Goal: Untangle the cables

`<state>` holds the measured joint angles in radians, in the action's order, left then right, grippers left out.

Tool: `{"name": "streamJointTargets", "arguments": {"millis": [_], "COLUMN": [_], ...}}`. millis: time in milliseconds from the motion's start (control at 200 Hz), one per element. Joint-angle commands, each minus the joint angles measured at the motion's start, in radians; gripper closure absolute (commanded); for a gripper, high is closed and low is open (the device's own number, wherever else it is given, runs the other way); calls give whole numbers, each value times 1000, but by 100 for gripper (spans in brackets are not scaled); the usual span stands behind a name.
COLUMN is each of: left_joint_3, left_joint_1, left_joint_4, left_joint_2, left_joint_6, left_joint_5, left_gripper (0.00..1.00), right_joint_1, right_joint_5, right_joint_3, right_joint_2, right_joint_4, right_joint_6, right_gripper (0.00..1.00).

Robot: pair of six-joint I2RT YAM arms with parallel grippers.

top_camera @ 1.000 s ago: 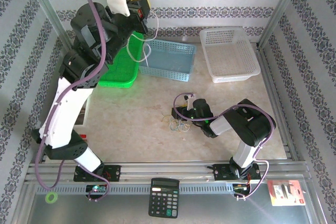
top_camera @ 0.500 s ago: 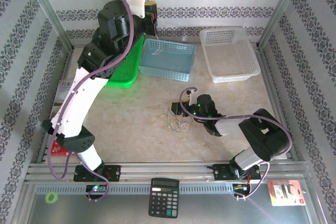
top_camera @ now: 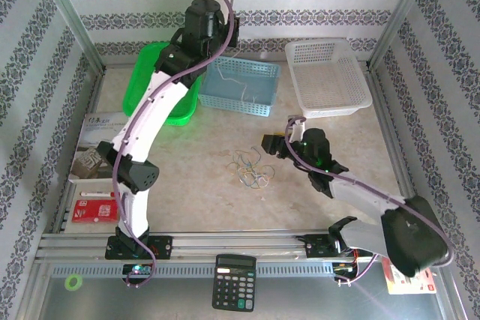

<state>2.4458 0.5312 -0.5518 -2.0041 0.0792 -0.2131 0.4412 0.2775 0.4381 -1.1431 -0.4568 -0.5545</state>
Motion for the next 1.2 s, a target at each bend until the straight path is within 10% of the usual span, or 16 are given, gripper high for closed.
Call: {"name": "streamJointTargets", "arguments": {"millis": [0,525,769,1194], "left_joint_3": [53,124,217,-67], "left_joint_1": [-26,-126,-176,-105], "left_joint_4": [101,236,127,-87], "left_joint_2": [-44,-414,-486,-150], "left_joint_6": [5,83,178,194], "left_joint_5": [14,80,231,410], "left_gripper": [100,100,20,0], "right_joint_1": [-29,-86,-87,-85], "right_joint_5": [-31,-15,-1,7], "right_joint_3": [-36,-70,-68,3], "right_joint_2": [91,318,313,178], "right_joint_4": [133,400,433,444], "right_joint_6": [-4,8,6,11], "right_gripper": [38,37,37,37]}}
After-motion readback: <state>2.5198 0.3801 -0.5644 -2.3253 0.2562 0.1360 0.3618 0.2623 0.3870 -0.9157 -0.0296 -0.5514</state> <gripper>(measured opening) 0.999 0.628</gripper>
